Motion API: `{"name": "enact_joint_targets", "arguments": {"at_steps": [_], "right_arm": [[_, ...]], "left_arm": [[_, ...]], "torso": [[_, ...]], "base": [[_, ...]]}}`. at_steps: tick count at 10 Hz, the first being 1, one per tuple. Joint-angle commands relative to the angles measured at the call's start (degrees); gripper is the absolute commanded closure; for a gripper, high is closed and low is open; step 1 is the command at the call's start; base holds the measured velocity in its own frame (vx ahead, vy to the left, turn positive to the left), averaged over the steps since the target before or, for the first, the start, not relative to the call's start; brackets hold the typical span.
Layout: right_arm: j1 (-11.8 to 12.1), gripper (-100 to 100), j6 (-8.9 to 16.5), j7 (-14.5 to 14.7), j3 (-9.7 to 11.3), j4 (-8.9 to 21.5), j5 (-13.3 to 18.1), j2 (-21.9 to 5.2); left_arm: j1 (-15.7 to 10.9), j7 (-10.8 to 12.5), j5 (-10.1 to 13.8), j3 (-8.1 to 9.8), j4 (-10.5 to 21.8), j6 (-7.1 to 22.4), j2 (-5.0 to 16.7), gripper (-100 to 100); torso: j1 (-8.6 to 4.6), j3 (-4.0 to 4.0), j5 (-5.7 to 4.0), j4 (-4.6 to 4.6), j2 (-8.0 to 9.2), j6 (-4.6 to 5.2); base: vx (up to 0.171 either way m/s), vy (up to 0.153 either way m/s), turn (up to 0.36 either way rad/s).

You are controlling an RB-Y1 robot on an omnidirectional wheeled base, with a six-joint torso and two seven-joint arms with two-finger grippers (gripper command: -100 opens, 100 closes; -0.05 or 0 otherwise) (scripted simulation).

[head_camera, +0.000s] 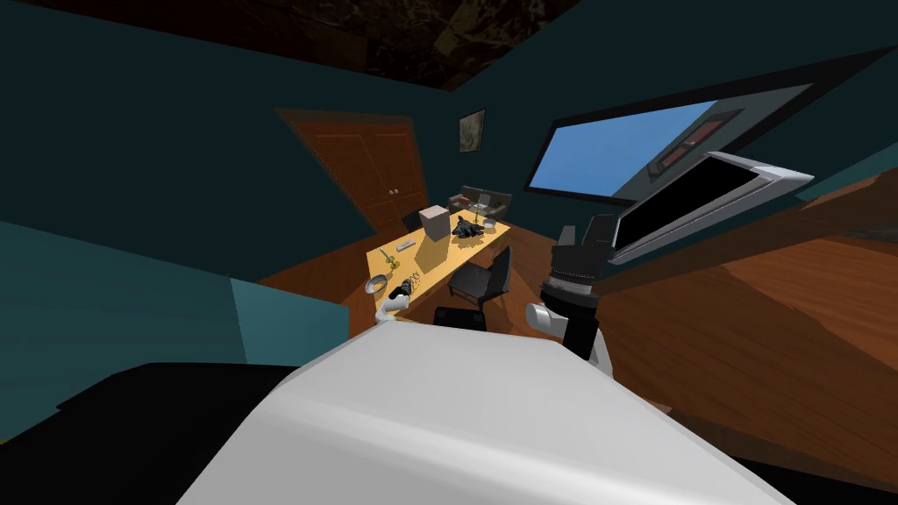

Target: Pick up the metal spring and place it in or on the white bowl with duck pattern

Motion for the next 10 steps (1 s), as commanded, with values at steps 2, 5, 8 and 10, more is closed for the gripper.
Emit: {"name": "enact_joint_targets", "arguments": {"at_steps": [2,5,8,10], "right_arm": [[-0.01,0,0.00,0.00,0.00,0.00,0.00,0.00],[-0.02,0,0.00,0.00,0.00,0.00,0.00,-0.01],[0.00,0,0.00,0.00,-0.01,0.00,0.00,-0.01],[0.00,0,0.00,0.00,-0.01,0.00,0.00,-0.01]], "left_arm": [[-2.11,1.20,2.34,-0.11,2.58,-2.79,0.94,100],[-4.85,3.13,5.25,-0.34,6.34,-6.11,2.02,100],[-7.60,5.13,7.72,-0.71,9.55,-9.06,2.73,100],[-9.62,6.67,9.42,-1.06,11.84,-11.12,3.10,100]], "torso": [[0.04,0.14,0.01,0.03,0.28,-0.03],[0.40,0.32,0.08,0.11,0.56,-0.11],[0.52,0.20,0.15,0.16,0.26,-0.12],[0.56,0.28,0.19,0.22,0.34,-0.15]], "base": [[-0.148,0.003,0.021],[-0.135,0.086,0.005],[-0.059,0.105,-0.002],[-0.076,0.109,-0.002]]}}
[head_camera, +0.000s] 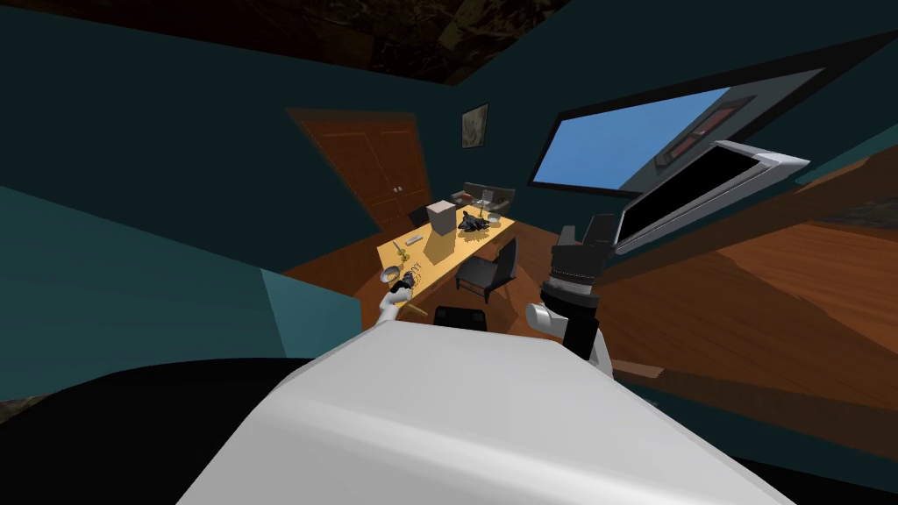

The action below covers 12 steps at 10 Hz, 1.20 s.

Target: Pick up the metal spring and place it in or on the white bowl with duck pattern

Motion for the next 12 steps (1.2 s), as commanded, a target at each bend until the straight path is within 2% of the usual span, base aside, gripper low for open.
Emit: {"name": "enact_joint_targets", "arguments": {"at_steps": [1,2,3,4,12], "right_arm": [[0.00,0,0.00,0.00,0.00,0.00,0.00,0.00],[0.00,0,0.00,0.00,0.00,0.00,0.00,0.00],[0.00,0,0.00,0.00,0.00,0.00,0.00,0.00],[-0.01,0,0.00,0.00,0.00,0.00,0.00,-0.01],[0.00,0,0.00,0.00,0.00,0.00,0.00,0.00]], "left_arm": [[-1.75,1.52,1.54,-0.27,1.76,-1.72,0.39,100],[-2.80,2.36,2.39,-0.49,3.00,-2.76,0.52,100],[-4.89,4.07,4.06,-0.96,5.57,-4.83,0.73,100],[-4.89,4.07,4.06,-0.96,5.59,-4.83,0.73,100],[-13.03,11.04,10.35,-3.29,16.71,-13.02,0.91,100]], "torso": [[0.00,0.00,0.00,0.00,0.00,0.00],[0.05,0.06,0.02,0.03,0.11,-0.01],[0.12,0.10,0.02,0.06,0.15,-0.03],[0.28,0.18,0.06,0.08,0.30,-0.06],[0.11,0.13,0.09,0.08,0.18,-0.05]], "base": [[-0.107,0.122,0.006],[-0.106,0.139,0.001],[-0.146,0.183,0.004],[-0.118,0.158,-0.005],[-0.101,0.124,0.001]]}}
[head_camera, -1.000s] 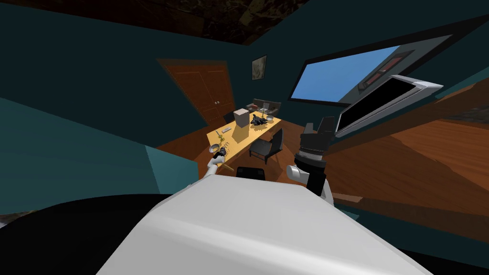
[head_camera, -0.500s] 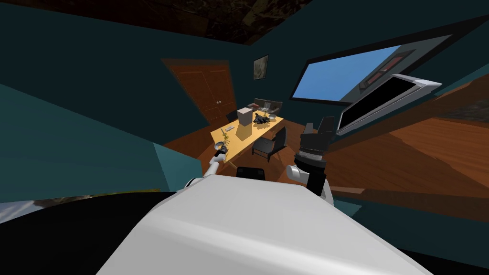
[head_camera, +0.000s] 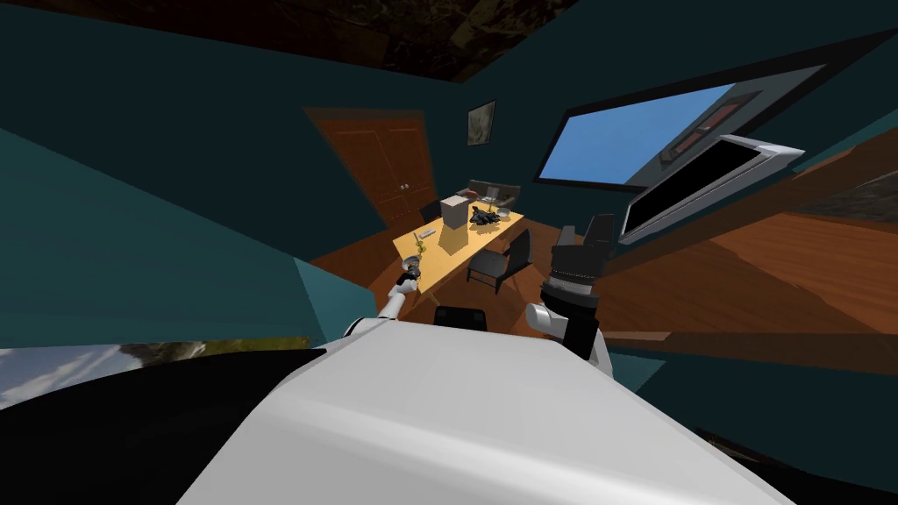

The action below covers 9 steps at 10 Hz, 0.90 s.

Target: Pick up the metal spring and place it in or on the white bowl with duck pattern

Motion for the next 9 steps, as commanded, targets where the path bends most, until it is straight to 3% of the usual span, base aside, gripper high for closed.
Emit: {"name": "enact_joint_targets", "arguments": {"at_steps": [1,9], "right_arm": [[0.00,0,0.00,0.00,0.00,0.00,0.00,0.00],[0.01,0,0.00,0.00,0.00,0.00,0.00,0.00]], "left_arm": [[-1.67,1.50,1.17,-0.60,2.53,-1.98,-0.13,100],[-7.20,6.33,4.49,-2.49,9.44,-6.91,-0.65,100]], "torso": [[0.00,0.00,0.00,0.00,0.00,0.00],[-0.05,-0.20,0.00,-0.02,-0.42,0.02]], "base": [[-0.075,0.129,-0.001],[-0.030,0.101,-0.010]]}}
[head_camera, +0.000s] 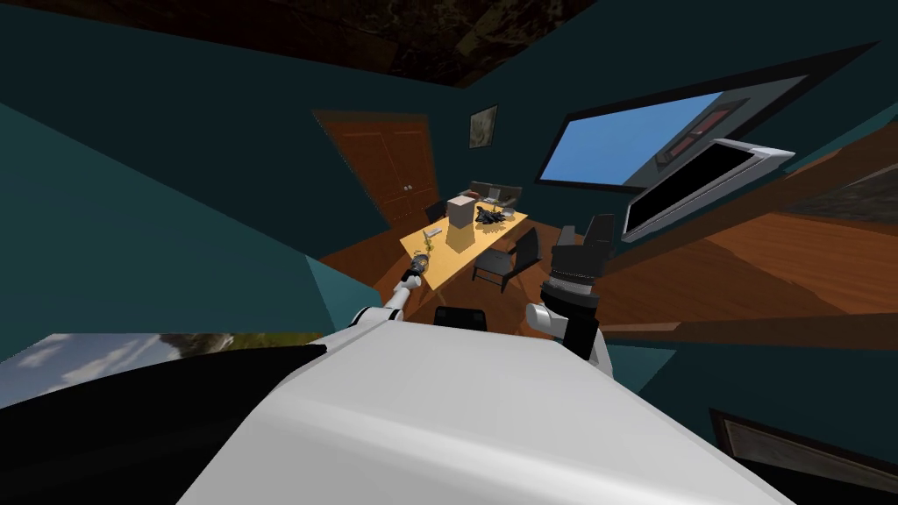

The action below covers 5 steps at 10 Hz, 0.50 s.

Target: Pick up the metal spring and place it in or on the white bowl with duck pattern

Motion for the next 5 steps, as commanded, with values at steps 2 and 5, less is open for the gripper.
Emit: {"name": "enact_joint_targets", "arguments": {"at_steps": [2,5], "right_arm": [[0.00,0,0.00,0.00,0.00,0.00,0.00,0.00],[0.01,0,0.00,0.00,-0.01,0.00,0.00,-0.01]], "left_arm": [[-2.81,2.37,1.16,-1.12,3.28,-2.28,-0.49,100],[-4.56,3.66,1.65,-2.00,5.22,-3.30,-0.77,100]], "torso": [[-0.03,0.01,0.00,0.01,0.01,0.01],[0.27,-0.12,0.05,-0.01,-0.26,0.00]], "base": [[0.013,0.105,-0.015],[0.060,0.131,-0.034]]}}
